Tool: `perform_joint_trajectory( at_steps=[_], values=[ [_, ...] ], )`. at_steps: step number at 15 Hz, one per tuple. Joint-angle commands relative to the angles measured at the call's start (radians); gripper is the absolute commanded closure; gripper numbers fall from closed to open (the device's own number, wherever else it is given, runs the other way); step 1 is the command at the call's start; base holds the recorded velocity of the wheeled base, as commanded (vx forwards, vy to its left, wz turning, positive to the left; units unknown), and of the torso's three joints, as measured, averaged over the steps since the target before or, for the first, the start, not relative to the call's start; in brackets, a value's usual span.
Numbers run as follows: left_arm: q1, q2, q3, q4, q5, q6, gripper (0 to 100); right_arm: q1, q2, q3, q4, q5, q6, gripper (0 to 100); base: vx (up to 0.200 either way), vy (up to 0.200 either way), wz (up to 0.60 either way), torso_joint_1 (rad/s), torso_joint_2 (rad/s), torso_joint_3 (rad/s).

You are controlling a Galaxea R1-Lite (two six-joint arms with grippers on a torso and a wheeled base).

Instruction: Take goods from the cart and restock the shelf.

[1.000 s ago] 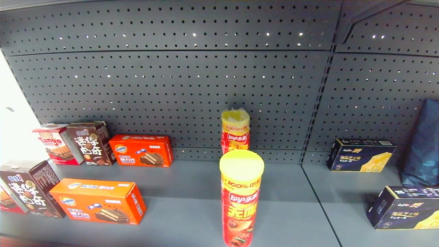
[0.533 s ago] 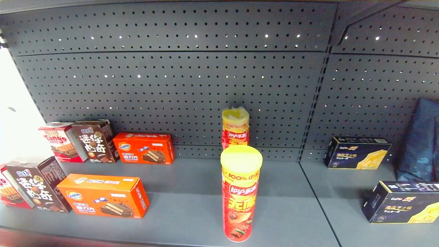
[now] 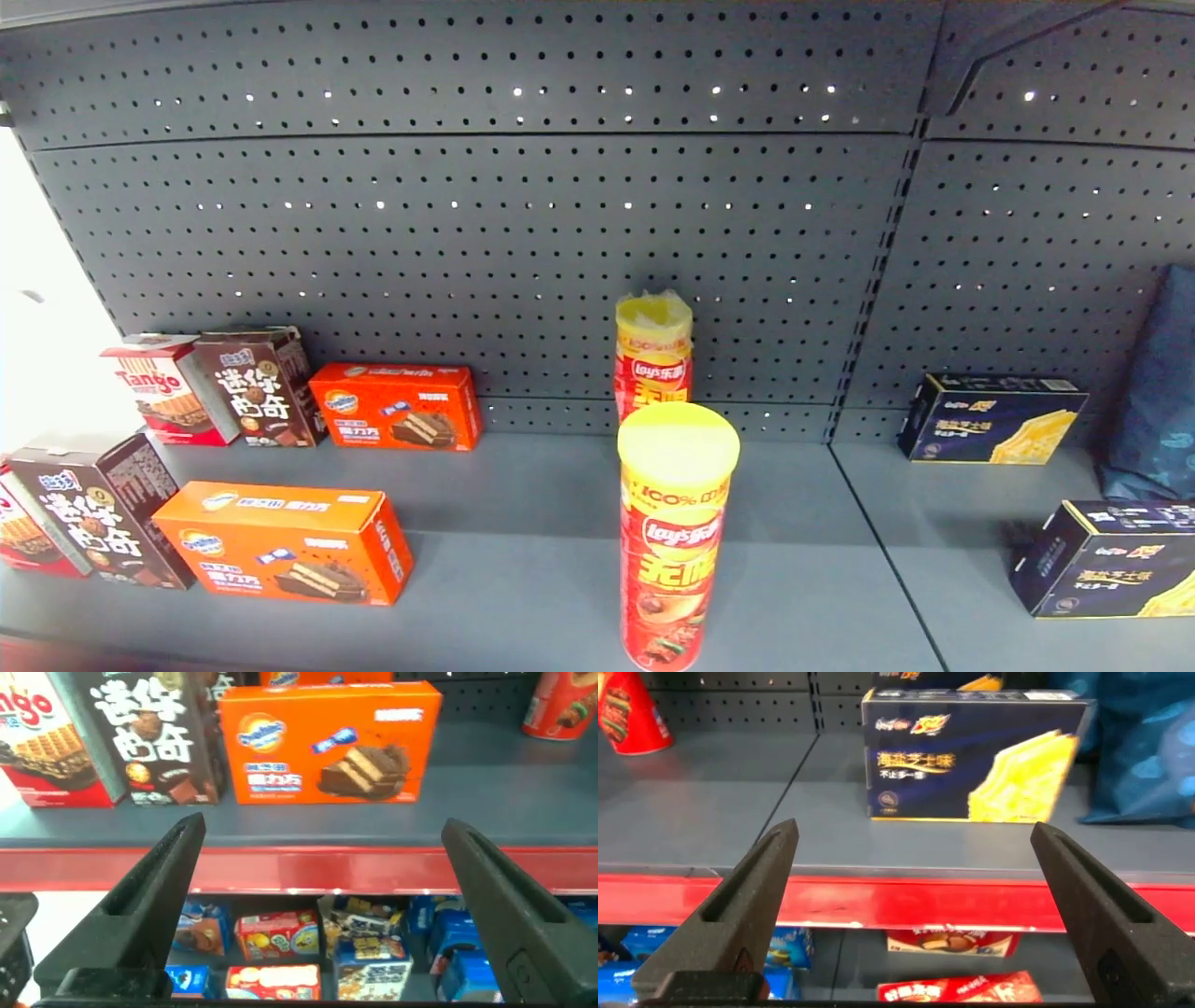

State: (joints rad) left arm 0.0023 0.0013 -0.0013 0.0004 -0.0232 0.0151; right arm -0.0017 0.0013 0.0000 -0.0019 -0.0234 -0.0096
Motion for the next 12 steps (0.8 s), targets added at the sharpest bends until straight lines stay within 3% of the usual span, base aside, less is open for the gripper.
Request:
perform_joint_trajectory(
  at_steps=[1,4,12],
  values=[
    [0.001,-0.001,0.0,0.001,0.0,0.0,0,0.0,0.0,0.0,-0.001,0.0,-0.001,0,0.0,0.0,0.0,0.0,0.0,0.0],
    [0.001,-0.001,0.0,0.001,0.002,-0.003,0,0.0,0.0,0.0,-0.001,0.0,-0.003,0,0.0,0.0,-0.2,-0.001,0.0,0.001],
    [0.001,-0.001,0.0,0.001,0.002,-0.003,0,0.0,0.0,0.0,-0.001,0.0,0.0,0,0.0,0.0,0.0,0.0,0.0,0.0]
  ],
)
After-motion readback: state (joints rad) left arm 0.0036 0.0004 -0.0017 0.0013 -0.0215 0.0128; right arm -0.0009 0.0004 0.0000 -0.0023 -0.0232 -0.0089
